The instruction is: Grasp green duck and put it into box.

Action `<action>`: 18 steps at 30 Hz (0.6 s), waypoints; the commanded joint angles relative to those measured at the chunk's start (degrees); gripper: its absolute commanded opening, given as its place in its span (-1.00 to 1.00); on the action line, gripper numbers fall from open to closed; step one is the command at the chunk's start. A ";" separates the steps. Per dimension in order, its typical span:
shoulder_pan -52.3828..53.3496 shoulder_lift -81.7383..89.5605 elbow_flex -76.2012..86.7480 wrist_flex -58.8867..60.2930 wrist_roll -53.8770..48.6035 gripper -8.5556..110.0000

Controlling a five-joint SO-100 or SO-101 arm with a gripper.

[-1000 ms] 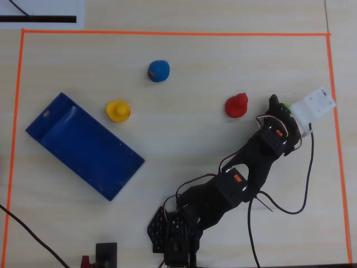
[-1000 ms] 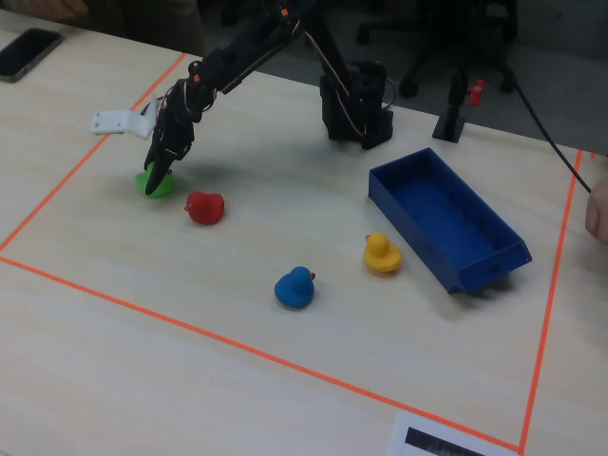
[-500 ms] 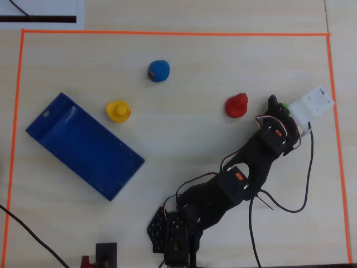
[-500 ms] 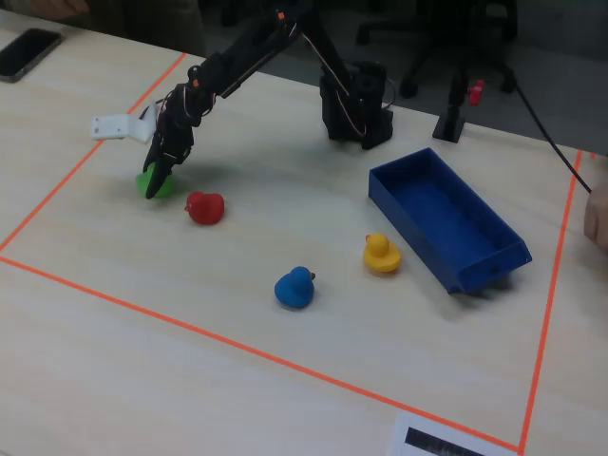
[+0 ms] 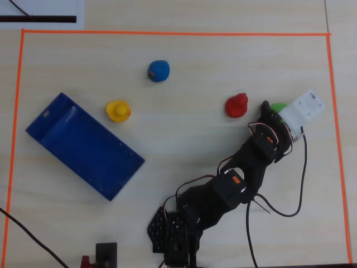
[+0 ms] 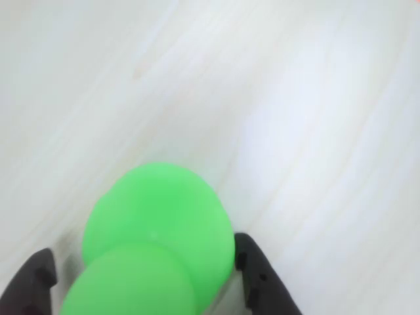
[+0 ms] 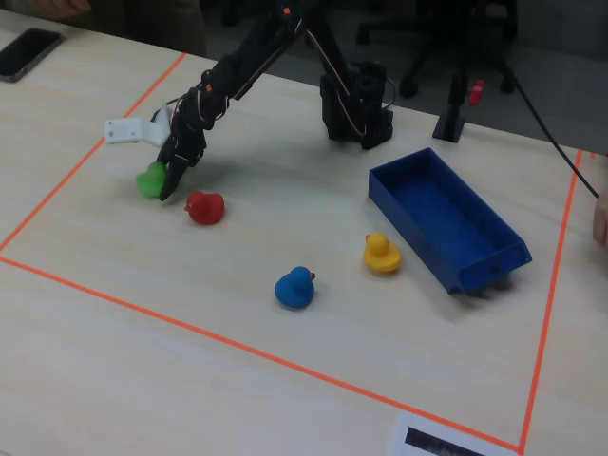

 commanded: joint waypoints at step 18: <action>0.35 3.96 0.18 -3.52 6.06 -0.86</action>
